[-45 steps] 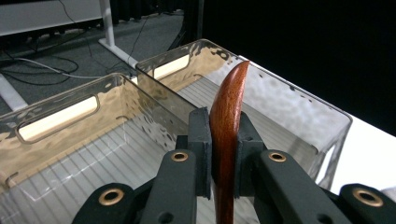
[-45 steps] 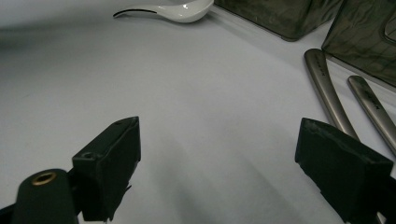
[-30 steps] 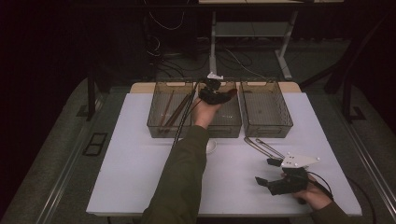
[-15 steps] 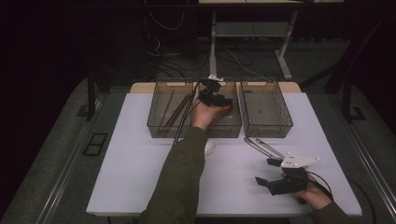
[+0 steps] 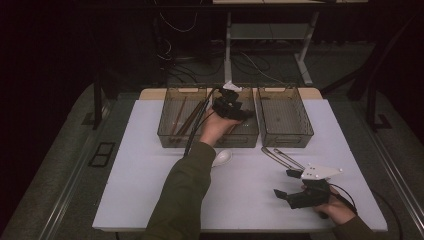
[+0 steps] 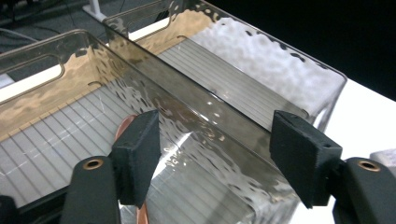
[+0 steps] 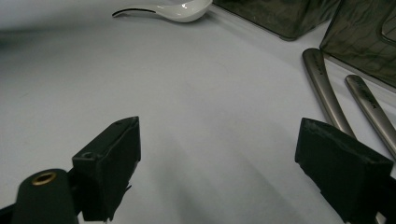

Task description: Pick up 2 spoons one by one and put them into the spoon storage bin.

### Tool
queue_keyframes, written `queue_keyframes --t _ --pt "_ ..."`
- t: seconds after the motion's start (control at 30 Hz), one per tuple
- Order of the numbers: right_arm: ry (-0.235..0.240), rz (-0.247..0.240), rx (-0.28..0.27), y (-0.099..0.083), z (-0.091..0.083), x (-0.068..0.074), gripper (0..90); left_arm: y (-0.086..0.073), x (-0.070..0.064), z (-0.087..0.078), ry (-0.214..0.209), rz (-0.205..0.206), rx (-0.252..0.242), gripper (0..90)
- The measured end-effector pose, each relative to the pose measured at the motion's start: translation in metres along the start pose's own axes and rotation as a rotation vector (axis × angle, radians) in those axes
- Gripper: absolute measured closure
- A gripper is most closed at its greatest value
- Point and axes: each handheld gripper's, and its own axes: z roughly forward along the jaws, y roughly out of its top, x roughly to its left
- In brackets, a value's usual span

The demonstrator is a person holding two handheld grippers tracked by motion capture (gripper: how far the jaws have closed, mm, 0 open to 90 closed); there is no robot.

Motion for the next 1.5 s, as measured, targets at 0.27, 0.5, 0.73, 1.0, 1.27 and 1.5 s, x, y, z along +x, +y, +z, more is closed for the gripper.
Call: queue_keyframes --t 0.27,0.5,0.73,1.0,1.27,1.5 --pt "-0.001 0.002 0.003 0.000 0.000 0.000 14.2 -0.015 -0.017 -0.021 -0.021 0.033 -0.008 22.8" --pt "-0.001 0.004 0.003 -0.001 0.000 0.000 14.2 -0.031 -0.027 -0.039 -0.037 0.047 -0.001 17.3" --pt "-0.003 0.004 0.006 -0.001 0.001 0.000 14.1 -0.045 -0.034 -0.058 -0.041 0.062 -0.010 14.2" --pt "-0.004 0.002 0.006 -0.001 0.001 -0.001 14.2 -0.063 -0.040 -0.072 -0.044 0.083 -0.009 14.0" --pt "-0.005 0.002 0.007 -0.001 0.001 -0.001 14.2 -0.087 -0.045 -0.081 -0.035 0.073 -0.018 14.0" --pt "-0.006 0.001 0.007 -0.001 0.001 -0.001 14.2 -0.107 -0.046 -0.087 -0.014 0.064 -0.019 14.3"
